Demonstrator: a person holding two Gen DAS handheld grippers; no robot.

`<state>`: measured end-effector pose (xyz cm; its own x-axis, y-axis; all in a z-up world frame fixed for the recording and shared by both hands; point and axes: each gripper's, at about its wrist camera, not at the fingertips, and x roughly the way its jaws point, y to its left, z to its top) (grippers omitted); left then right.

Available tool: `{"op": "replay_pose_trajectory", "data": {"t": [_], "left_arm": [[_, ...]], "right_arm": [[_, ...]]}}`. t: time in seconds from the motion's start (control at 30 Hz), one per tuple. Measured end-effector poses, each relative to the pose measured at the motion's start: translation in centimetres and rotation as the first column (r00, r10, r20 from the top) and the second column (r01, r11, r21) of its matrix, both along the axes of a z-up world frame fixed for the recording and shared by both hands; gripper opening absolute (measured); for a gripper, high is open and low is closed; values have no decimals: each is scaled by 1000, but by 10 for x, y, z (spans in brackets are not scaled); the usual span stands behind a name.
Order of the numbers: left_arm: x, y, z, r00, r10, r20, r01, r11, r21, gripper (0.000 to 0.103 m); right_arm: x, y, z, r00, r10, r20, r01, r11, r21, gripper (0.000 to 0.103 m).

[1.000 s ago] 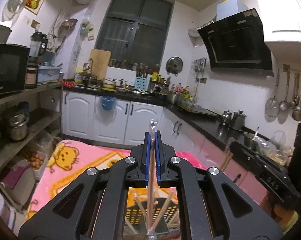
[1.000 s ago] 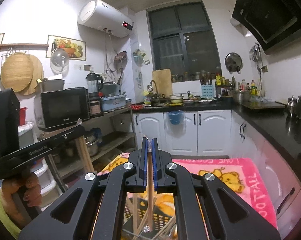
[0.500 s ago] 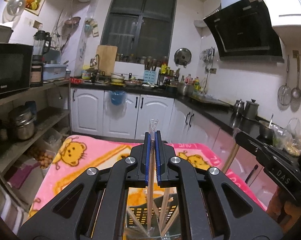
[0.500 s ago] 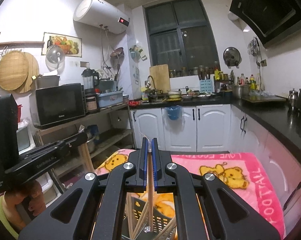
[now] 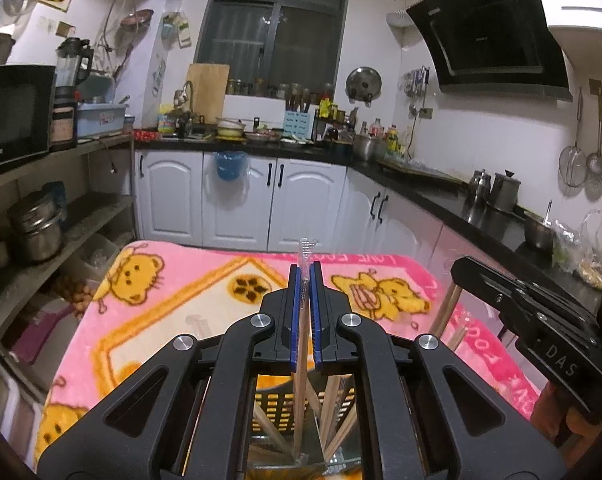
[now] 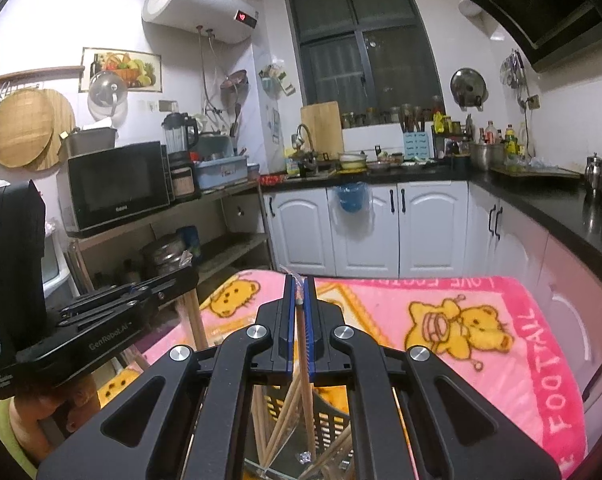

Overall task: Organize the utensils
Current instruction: 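Lower the left tool's chopstick into the caddy and open while the right tool does likewise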

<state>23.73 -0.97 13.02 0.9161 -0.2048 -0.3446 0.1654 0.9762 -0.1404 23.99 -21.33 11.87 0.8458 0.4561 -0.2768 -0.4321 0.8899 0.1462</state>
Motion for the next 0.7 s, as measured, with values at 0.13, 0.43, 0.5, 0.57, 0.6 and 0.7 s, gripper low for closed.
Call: {"op": "replay_pose_trajectory", "data": {"t": [0.13,0.43,0.5,0.57,0.6,0.7], "left_arm": [[2,0,-10,999,-10,-34,10,1000,1,2],[-4,1,-22,996,-26,-87,26,1000,-3,8],[-5,3,-24,995,-28,-100,27,1000,-2,13],[-7,3,-26,993,-29,-112,30,1000,1,15],[-9,3,-27,993,-31,-116,31,1000,0,17],[-15,4,-29,991,-35,-127,35,999,0,23]], "right_arm": [[3,1,-9,999,0,-36,0,1000,-6,5],[-2,-2,-19,996,8,-92,-10,1000,-20,5],[-4,-3,-21,995,9,-102,-11,1000,-25,13],[-7,-4,-24,994,4,-109,-7,1000,-28,19],[-9,-5,-25,994,4,-111,-7,1000,-27,19],[-13,-9,-27,993,-1,-117,-1,1000,-24,23]]}}
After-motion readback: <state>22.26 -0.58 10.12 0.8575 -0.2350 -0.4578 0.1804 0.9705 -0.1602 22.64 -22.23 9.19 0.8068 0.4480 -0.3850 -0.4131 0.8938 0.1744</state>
